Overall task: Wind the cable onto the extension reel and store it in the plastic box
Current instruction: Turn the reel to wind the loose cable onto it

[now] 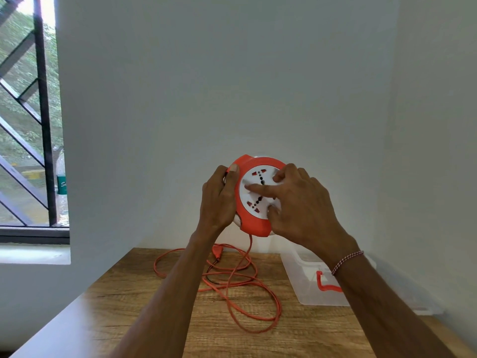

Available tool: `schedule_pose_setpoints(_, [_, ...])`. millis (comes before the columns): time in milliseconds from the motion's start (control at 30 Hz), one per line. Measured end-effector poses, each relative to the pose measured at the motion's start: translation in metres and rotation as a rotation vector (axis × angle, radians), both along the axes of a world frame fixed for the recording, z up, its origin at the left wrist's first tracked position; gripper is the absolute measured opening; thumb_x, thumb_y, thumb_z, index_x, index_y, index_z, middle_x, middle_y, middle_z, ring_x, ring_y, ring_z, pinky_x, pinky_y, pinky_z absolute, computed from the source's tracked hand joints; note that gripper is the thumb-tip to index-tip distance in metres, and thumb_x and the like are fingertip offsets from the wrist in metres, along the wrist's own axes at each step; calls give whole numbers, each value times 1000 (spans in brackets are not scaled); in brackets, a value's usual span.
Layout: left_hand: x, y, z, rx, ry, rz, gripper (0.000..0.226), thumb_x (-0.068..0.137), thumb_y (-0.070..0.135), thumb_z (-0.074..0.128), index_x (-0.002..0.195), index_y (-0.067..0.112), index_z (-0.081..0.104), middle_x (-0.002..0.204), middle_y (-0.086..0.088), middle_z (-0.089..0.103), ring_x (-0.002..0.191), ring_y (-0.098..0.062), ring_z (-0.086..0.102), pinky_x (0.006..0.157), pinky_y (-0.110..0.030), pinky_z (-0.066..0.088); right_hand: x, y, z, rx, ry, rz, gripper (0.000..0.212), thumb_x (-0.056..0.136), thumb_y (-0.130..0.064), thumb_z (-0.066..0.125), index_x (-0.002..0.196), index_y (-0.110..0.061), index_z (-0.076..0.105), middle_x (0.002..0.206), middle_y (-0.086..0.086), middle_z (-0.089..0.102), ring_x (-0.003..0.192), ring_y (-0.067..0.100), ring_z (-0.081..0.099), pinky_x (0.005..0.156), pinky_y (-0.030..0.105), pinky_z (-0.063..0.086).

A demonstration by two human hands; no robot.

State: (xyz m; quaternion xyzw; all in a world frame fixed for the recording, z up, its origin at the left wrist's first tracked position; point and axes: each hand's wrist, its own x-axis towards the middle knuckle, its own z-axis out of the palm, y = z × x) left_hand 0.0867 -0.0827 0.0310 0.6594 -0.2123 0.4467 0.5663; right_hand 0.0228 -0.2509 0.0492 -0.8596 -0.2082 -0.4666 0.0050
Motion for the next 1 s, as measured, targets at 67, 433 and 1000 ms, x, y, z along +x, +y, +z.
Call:
schedule_pose_setpoints(67, [0,0,1,5,-12,3,37,100,44,41,92,12,59,74,15,69,61,-6,68,51,-14,52,0,0,-1,84,7,-25,60,77,-62,59,133,-45,47,124,8,60,105,25,58,85,40,51])
schedule_pose_setpoints(433, [-1,2,3,-22,0,-2,25,101,40,41,90,26,59,72,19,69,65,-5,69,53,-13,53,-2,-3,9,90,-10,116,40,86,-43,62,122,-28,63,118,9,63,104,25,54,80,39,55])
schedule_pose_setpoints(1000, [-1,-1,0,21,-13,12,33,99,44,41,93,18,59,72,21,68,66,-4,69,51,-13,52,-2,0,2,-75,20,-33,59,77,-42,70,132,-47,47,131,8,52,112,27,47,87,41,49])
